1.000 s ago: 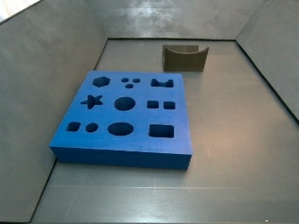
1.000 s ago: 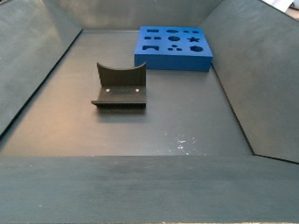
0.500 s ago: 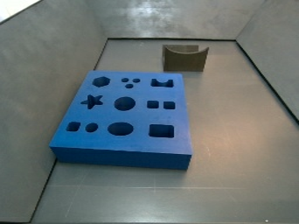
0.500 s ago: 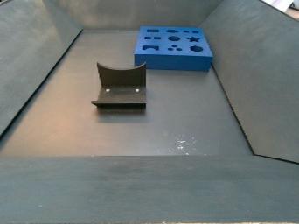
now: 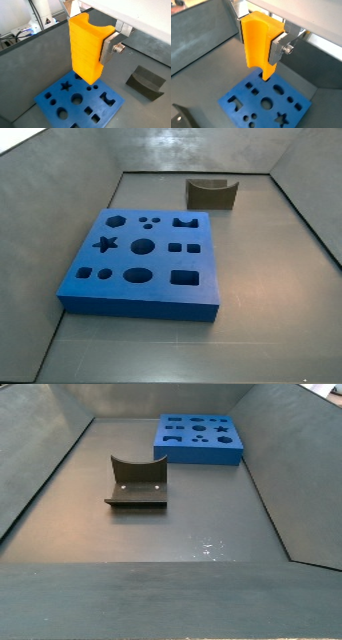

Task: Pick up the arch object. Move up. Rotate the arch object. Move to above the board. Insert the arch object.
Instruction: Insert the arch object.

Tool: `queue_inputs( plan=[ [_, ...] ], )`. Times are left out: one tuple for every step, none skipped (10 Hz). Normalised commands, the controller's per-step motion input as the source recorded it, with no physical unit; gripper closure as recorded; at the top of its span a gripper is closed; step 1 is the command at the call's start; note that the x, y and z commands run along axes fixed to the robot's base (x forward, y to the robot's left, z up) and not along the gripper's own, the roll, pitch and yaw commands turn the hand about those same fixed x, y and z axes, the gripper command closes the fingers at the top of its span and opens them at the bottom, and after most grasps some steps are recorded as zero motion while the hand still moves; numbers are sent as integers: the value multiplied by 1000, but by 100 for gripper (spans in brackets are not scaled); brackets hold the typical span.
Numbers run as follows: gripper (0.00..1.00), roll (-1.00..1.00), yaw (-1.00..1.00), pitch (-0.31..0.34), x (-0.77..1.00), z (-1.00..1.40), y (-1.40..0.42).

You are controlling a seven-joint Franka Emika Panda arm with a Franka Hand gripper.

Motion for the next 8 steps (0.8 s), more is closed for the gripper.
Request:
queue_inputs(
  plan=[
    [100,111,0,0,357,-1000,337],
    [100,1,0,0,400,-1000,229],
    [100,0,0,0,489,-1000,231],
    [100,17,-191,0,229,-1000,234],
    [100,3,-280,0,134,-1000,211],
    [100,3,-243,0,149,-1000,220],
    [100,10,-163,0,69,-1000,283],
    [100,1,-97,0,0,-1000,309]
  ],
)
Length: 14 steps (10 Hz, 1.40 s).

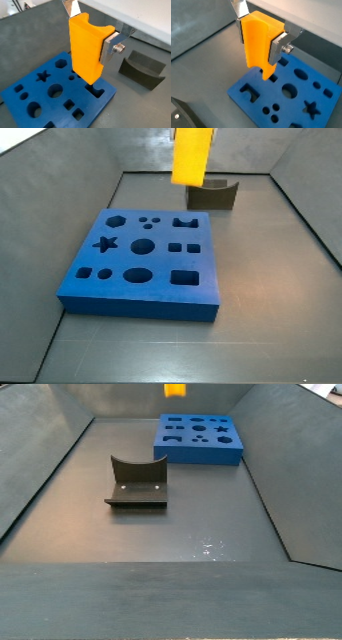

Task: Pick up the arch object. Move up. Rotate the arch object. Move to above the board. Insert the arch object.
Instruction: Insert the arch object.

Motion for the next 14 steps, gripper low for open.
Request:
queue_inputs(
  plan=[
    [100,0,0,0,46,-1000,320],
    [100,0,0,0,0,-1000,337],
    [100,0,46,-1,60,-1000,320],
    [100,-17,14,-21,211,-1000,194],
    [100,0,3,0,177,-1000,123],
    [100,51,77,-16,0,-1000,-6],
    [100,140,0,-7,-160,-723,-60],
    [100,64,-54,129,0,-169,83],
    [100,99,0,37,0,-114,0],
    [100,0,0,0,14,-343,0],
    [100,0,31,-11,140,-354,0],
    [100,-21,66,0,297,-337,0],
    [100,-27,49,0,366,-337,0],
    [100,-41,0,-10,289,-351,0]
  ],
)
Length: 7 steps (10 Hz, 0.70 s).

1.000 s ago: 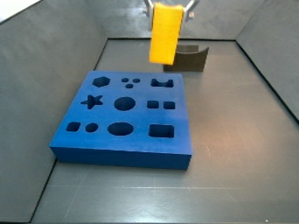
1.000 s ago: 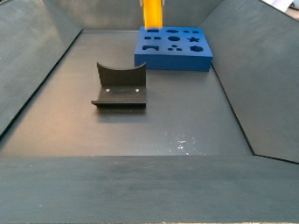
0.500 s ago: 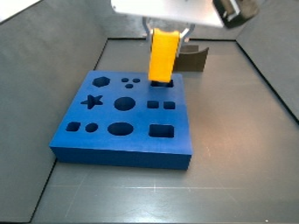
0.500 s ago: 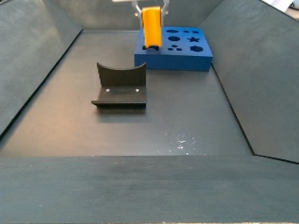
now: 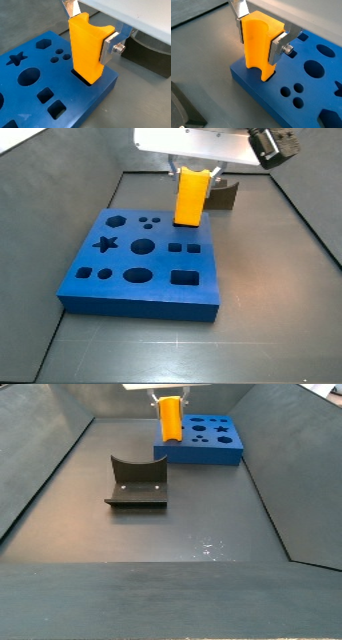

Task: Pick up the arch object. Move up. Rotate the arch object. Move to above the board. Insert the arch object.
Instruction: Insert the arch object.

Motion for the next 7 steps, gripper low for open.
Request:
queue_inputs(
  plan=[
    [100,-29,11,-77,0,-446,0],
    [100,0,49,-87,-274,-554,0],
    [100,-10,46,-110,-451,-623,0],
    [100,-3,11,-121,-531,-723,0],
    [100,-47,17,-129,-554,-720,0],
    [100,-229,3,-143,0,-574,-26],
    [100,-240,0,-136,100,-597,-3]
  ],
)
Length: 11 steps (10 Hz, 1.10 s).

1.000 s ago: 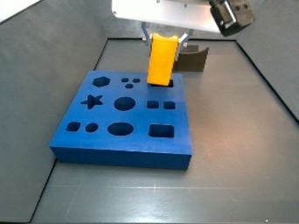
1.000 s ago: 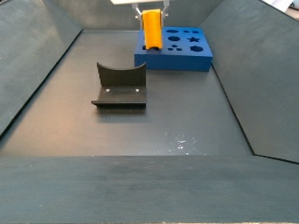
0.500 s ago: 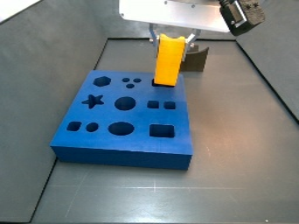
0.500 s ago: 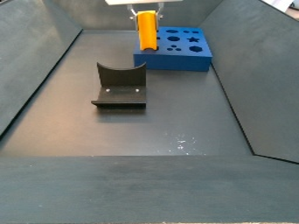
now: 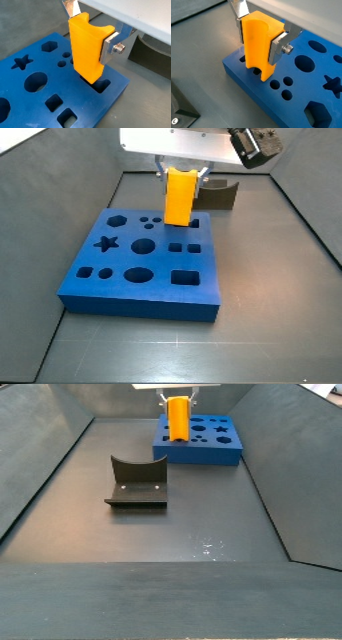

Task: Pick up the arch object. Move up. Rotate the arch object. Move to above the board. Insert the arch object.
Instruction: Insert the arch object.

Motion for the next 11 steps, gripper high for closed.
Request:
queue_inputs(
  plan=[
    [100,-233,0,-114,197,-626,0],
    [100,-227,0,-109,277,-643,0],
    [100,-207,0,-100,254,-703,0],
    [100,-207,0,-94,251,-697,0],
    [100,-150,0,-86,169,-700,0],
    [100,-30,0,-50,0,-797,0],
    [100,0,0,-26,-9,-974,0],
    [100,0,0,-49,-3,-1000,0],
    [100,-73,0,-47,0,-777,0],
    [100,-191,0,-59,0,-320,40],
    [100,-21,0,0,0,0,0]
  ],
)
